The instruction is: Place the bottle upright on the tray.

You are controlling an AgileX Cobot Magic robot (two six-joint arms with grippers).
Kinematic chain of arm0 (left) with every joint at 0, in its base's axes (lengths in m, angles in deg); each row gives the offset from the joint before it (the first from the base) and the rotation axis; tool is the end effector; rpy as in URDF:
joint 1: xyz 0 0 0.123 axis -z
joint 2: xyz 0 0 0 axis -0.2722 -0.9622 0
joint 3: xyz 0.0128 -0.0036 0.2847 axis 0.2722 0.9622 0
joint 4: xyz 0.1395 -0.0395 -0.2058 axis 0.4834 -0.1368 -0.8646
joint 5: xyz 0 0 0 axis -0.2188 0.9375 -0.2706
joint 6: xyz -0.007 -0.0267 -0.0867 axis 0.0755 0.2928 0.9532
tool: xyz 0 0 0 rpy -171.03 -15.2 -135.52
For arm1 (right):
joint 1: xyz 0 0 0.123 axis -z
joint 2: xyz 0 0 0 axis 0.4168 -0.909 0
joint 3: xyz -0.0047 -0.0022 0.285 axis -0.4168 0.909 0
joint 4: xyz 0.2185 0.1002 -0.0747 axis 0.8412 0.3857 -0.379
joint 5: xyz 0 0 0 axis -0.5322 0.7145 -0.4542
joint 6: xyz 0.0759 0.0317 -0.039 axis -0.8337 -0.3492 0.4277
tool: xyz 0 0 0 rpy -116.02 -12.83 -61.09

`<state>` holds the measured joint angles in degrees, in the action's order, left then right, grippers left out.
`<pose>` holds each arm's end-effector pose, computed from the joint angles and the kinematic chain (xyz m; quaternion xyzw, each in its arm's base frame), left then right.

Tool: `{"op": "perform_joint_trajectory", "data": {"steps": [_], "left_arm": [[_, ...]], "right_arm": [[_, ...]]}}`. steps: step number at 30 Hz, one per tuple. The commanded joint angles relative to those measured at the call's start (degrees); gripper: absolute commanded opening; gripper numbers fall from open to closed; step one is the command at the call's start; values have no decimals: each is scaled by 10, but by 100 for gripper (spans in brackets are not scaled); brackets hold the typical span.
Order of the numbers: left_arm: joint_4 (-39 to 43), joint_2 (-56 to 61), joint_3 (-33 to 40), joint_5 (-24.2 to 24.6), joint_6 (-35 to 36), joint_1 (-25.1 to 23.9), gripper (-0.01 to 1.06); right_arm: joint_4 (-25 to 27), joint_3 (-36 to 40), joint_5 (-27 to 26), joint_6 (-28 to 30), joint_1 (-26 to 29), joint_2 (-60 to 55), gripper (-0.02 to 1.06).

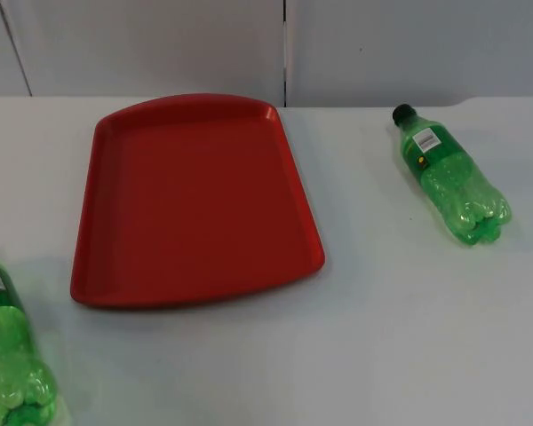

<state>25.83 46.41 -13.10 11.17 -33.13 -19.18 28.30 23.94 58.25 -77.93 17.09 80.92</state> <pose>0.1176 -0.0007 0.2848 -0.0541 0.9231 -0.0450 0.3782 -0.0073 -0.0026 0.2822 -0.0268 0.8524 0.0425 0.5204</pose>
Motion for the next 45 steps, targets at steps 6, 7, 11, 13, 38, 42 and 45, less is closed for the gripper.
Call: {"op": "perform_joint_trajectory", "data": {"steps": [6,7,11,13,38,42,45], "left_arm": [[-12,-117,-55,-11,5,4,88],[-12,-117,-55,-11,5,4,88],[-12,-202,-83,-12,5,4,88],[-12,-210,-87,-14,5,4,88],[-5,-461,-166,-61,162,7,88],[1,-496,-175,-49,193,8,88],[2,-526,-176,-69,210,14,88]], "right_arm": [[1,4,0,2,4,3,105],[1,4,0,2,4,3,105],[1,4,0,2,4,3,105],[1,4,0,2,4,3,105],[1,4,0,2,4,3,105],[1,4,0,2,4,3,105],[1,4,0,2,4,3,105]]}}
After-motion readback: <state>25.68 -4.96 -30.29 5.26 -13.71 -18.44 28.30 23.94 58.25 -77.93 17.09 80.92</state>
